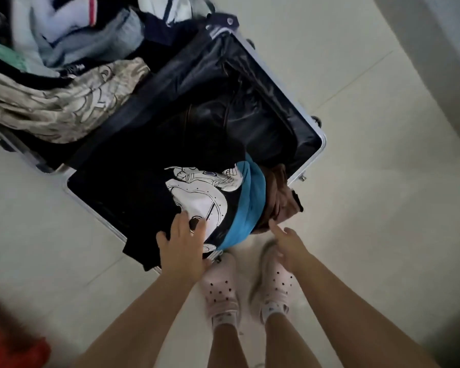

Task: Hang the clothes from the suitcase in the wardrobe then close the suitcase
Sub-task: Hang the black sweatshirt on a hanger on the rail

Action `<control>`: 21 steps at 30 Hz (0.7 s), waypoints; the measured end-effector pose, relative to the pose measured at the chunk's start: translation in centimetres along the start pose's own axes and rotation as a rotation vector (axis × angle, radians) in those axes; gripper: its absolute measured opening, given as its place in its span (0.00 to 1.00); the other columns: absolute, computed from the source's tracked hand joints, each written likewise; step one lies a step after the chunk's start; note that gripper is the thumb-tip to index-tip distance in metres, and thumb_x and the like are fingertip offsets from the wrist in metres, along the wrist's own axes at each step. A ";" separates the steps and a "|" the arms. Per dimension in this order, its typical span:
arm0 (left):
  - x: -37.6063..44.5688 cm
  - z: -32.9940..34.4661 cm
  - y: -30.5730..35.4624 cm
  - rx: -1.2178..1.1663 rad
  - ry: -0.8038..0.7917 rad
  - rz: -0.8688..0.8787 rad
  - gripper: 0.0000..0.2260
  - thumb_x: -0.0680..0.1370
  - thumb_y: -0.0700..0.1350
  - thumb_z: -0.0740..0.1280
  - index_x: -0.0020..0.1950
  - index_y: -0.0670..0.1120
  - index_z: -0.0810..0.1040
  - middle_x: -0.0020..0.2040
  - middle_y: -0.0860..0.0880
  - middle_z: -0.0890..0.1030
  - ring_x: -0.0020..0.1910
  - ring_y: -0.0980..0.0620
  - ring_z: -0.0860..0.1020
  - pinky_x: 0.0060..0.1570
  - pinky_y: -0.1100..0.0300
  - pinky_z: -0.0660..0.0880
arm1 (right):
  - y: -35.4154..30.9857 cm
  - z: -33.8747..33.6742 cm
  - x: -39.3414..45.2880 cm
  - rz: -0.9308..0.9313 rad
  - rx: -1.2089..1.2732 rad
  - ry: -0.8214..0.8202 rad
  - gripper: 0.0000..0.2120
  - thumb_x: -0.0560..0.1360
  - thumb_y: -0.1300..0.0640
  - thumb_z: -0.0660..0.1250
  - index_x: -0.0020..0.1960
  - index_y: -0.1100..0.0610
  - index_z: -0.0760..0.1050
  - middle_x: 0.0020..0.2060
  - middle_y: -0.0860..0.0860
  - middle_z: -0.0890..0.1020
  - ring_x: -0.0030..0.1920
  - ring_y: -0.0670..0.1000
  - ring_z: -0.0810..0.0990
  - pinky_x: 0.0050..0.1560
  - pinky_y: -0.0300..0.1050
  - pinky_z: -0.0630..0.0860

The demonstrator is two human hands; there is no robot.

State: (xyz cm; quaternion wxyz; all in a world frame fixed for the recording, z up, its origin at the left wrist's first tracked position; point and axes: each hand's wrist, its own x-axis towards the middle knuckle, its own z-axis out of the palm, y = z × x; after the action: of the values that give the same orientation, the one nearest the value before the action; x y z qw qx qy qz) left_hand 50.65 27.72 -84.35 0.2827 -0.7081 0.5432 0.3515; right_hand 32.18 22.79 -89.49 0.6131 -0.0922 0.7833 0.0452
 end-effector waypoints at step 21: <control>6.9 0.1 -6.4 -0.274 0.416 0.090 0.18 0.65 0.44 0.77 0.47 0.36 0.75 0.35 0.39 0.80 0.35 0.38 0.80 0.37 0.49 0.74 | -8.8 4.2 -2.1 -0.771 -0.004 0.089 0.17 0.70 0.68 0.69 0.58 0.66 0.73 0.47 0.52 0.77 0.48 0.49 0.75 0.49 0.41 0.73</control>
State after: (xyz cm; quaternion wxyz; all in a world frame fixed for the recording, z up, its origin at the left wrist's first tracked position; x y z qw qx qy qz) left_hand 57.93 25.47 -89.90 0.0504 -0.7719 0.5682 0.2808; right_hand 38.46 15.10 -88.11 0.5502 -0.3831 0.7170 -0.1910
